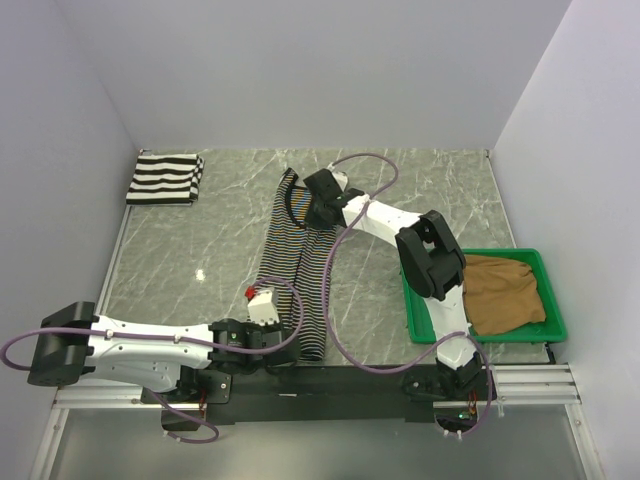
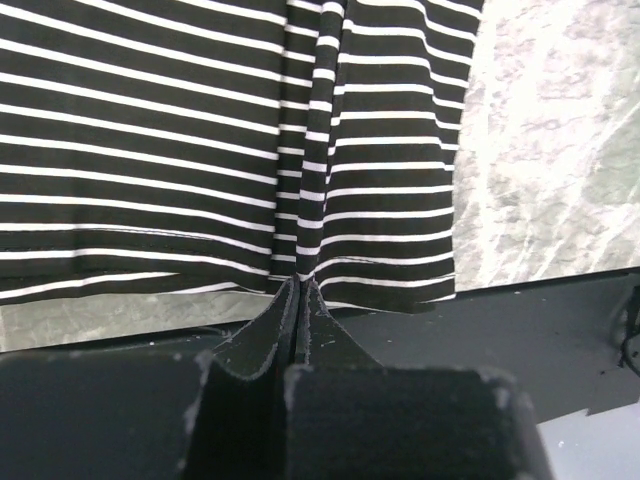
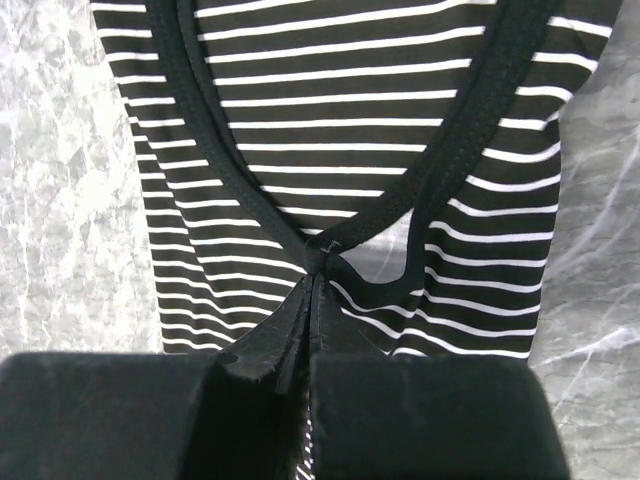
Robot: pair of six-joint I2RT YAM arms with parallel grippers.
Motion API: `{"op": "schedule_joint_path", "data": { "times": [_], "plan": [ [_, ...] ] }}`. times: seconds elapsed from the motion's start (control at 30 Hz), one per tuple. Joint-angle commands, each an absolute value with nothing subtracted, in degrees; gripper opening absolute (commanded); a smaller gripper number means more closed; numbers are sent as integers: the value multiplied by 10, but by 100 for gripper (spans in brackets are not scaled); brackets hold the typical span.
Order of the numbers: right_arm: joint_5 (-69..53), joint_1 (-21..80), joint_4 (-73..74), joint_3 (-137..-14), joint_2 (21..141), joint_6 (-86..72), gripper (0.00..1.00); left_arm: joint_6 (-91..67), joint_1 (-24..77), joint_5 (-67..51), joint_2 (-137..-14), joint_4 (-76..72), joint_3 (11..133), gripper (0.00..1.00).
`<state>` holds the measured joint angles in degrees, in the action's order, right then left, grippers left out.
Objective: Fold and stack the tank tops
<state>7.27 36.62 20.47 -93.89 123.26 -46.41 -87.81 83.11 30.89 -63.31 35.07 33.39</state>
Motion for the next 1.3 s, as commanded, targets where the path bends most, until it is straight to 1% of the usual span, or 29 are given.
{"op": "schedule_joint_path", "data": {
  "times": [0.0, 0.2, 0.37, 0.5, 0.53, 0.6, 0.63, 0.67, 0.77, 0.87, 0.97, 1.03, 1.07, 1.1, 1.17, 1.2, 1.27],
  "plan": [
    [85, 367, 174, -964, 1238, -463, 0, -888, 832, 300, -629, 366, 324, 1],
    [78, 368, 162, -960, 1243, -456, 0, -887, 826, 298, -646, 371, 318, 1],
    [72, 369, 145, -950, 1237, -452, 0, -870, 826, 297, -649, 354, 321, 8],
    [66, 369, 129, -947, 1233, -444, 1, -866, 825, 302, -645, 366, 327, 8],
    [65, 370, 131, -949, 1235, -442, 2, -866, 825, 302, -643, 370, 330, 11],
    [55, 371, 133, -958, 1238, -436, 9, -862, 825, 303, -639, 374, 332, 19],
    [54, 370, 134, -961, 1240, -433, 13, -860, 825, 303, -633, 375, 335, 26],
    [54, 371, 134, -961, 1238, -430, 22, -858, 825, 305, -628, 377, 338, 29],
    [54, 371, 127, -950, 1223, -424, 33, -853, 825, 316, -607, 395, 352, 37],
    [57, 371, 126, -940, 1198, -414, 38, -845, 825, 334, -583, 419, 373, 39],
    [69, 371, 134, -925, 1166, -417, 39, -830, 816, 348, -560, 430, 392, 41],
    [78, 371, 144, -901, 1139, -426, 39, -786, 772, 334, -545, 409, 391, 40],
    [81, 373, 146, -892, 1133, -428, 39, -763, 749, 297, -541, 366, 387, 39],
    [84, 374, 168, -890, 1132, -429, 39, -714, 693, 272, -537, 344, 377, 39],
    [106, 384, 191, -895, 1137, -428, 38, -674, 637, 230, -533, 288, 373, 38],
    [112, 386, 208, -895, 1144, -429, 38, -638, 592, 209, -536, 269, 374, 38],
    [120, 390, 209, -881, 1144, -439, 37, -607, 546, 185, -558, 244, 387, 39]
  ]
}}
